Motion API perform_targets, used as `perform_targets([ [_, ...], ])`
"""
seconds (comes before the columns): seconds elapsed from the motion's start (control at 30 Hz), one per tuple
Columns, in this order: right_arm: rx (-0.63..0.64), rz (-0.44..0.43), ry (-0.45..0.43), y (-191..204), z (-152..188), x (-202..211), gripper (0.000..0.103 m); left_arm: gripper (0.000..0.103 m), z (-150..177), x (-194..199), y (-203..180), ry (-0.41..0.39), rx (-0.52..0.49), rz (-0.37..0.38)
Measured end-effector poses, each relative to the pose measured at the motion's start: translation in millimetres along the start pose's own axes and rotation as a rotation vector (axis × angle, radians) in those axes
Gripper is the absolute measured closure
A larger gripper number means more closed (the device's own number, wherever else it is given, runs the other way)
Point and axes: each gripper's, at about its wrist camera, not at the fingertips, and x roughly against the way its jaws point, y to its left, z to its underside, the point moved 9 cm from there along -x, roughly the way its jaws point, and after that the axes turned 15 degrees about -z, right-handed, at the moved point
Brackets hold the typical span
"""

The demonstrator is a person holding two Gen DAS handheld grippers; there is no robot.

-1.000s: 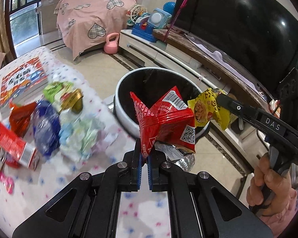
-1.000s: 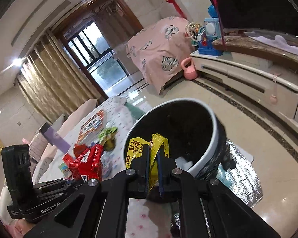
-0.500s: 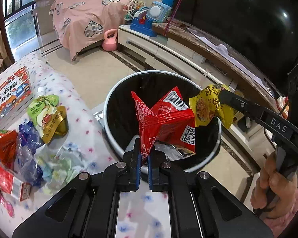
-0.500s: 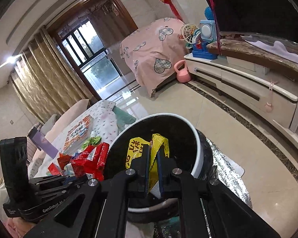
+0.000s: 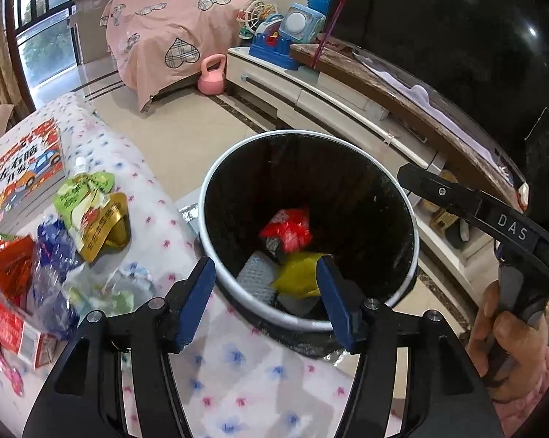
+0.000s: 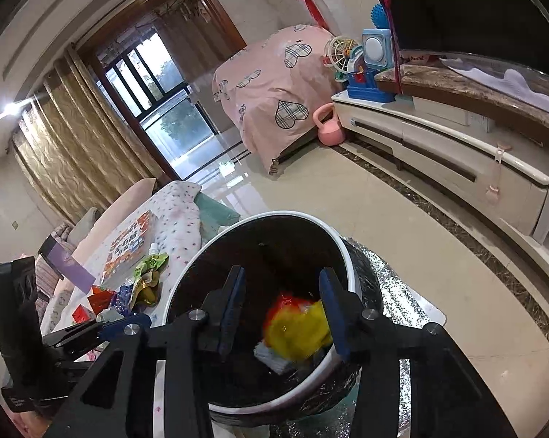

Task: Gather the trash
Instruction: 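Return both tools to the table toward the red milk carton and tissue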

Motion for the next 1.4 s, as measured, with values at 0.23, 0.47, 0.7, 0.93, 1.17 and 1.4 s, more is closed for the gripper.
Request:
perform_targets([
  [0.23,-0.016,-0.023,-0.029,10.9,8.2,10.0,0.027,0.039,19.8,26.2,18.8,-0.029,0.068,0.022],
  [0.47,-0.017,-0.067,-0.036,40.2,30.2,16.2,0.013,0.034,47.5,48.4,50.8,-0.044,0.136,0.007],
  [0.7,0.008,-0.092,-0.017,74.4,56.5,12.7,0.007,0.033,78.0,56.3,97.6,-0.029,0.230,-0.030],
  [0.93,0.026,-0.122,0.040,103.4,84.3,-1.1,0.006,0.031,110.4,56.2,144.7,0.004,0.330,-0.060],
  [1.17,0.057,-0.150,0.094,129.7,104.1,-19.0,0.006,0.031,125.9,55.5,175.0,0.019,0.396,-0.080],
  [1.4,0.089,-0.160,0.128,146.8,115.0,-33.5,0.006,0.030,129.0,52.4,189.9,0.026,0.429,-0.076],
])
